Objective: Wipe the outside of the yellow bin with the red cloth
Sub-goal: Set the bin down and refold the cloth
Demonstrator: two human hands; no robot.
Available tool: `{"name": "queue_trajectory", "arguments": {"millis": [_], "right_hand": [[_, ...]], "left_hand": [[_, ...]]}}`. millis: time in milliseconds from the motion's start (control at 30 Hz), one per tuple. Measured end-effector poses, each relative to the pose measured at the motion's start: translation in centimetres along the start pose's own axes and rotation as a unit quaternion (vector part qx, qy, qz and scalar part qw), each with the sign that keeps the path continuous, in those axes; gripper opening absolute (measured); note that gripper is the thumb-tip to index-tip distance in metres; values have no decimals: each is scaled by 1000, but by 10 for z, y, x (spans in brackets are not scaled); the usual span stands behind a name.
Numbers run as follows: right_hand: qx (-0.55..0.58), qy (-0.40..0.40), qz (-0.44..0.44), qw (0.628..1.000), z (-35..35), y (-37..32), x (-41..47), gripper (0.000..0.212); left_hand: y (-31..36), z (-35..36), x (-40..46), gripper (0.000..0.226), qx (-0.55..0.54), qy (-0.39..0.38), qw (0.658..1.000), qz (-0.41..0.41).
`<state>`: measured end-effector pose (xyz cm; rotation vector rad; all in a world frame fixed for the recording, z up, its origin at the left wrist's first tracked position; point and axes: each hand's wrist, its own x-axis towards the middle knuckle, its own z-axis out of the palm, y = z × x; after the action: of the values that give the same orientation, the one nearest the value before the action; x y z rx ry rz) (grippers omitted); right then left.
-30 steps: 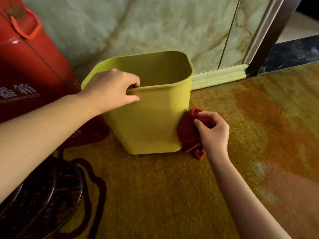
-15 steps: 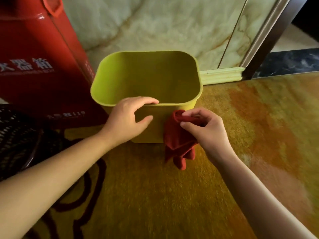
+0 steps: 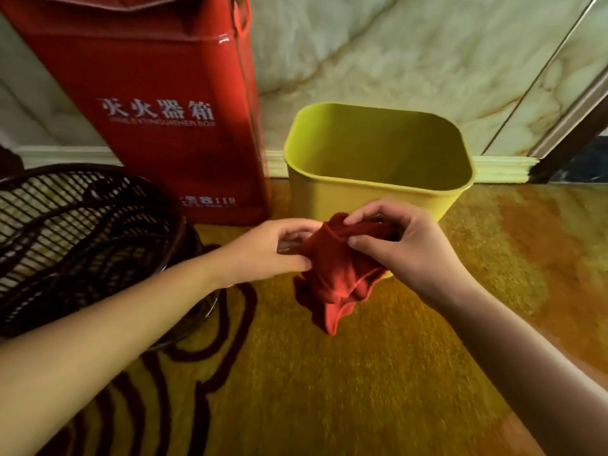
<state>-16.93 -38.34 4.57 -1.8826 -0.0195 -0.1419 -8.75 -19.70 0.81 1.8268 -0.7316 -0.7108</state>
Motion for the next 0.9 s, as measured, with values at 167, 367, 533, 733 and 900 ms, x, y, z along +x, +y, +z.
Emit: {"name": "queue_trajectory", "arguments": {"millis": [167,367,533,733,900], "right_hand": [[-5,-21,-23,1000,16,-17,14,23],[3,3,-32,999,29,-31,37,25],[23,-3,-9,1000,53,-34,56,32],[103,-85,41,990,85,-49,91,32],[79,-105,59,990,119,-51,132,32]], "left_hand": [[-15,-19,-13,28,39,18,999,-25],[-21,-46,-38,17,-47,105,993,-40],[-16,-87,-73,15,-131,184,972,-58],[0,-140,-99,13,-98,209,969,-91],[-1,-185,-110,28,-111,261,950,-130]]}}
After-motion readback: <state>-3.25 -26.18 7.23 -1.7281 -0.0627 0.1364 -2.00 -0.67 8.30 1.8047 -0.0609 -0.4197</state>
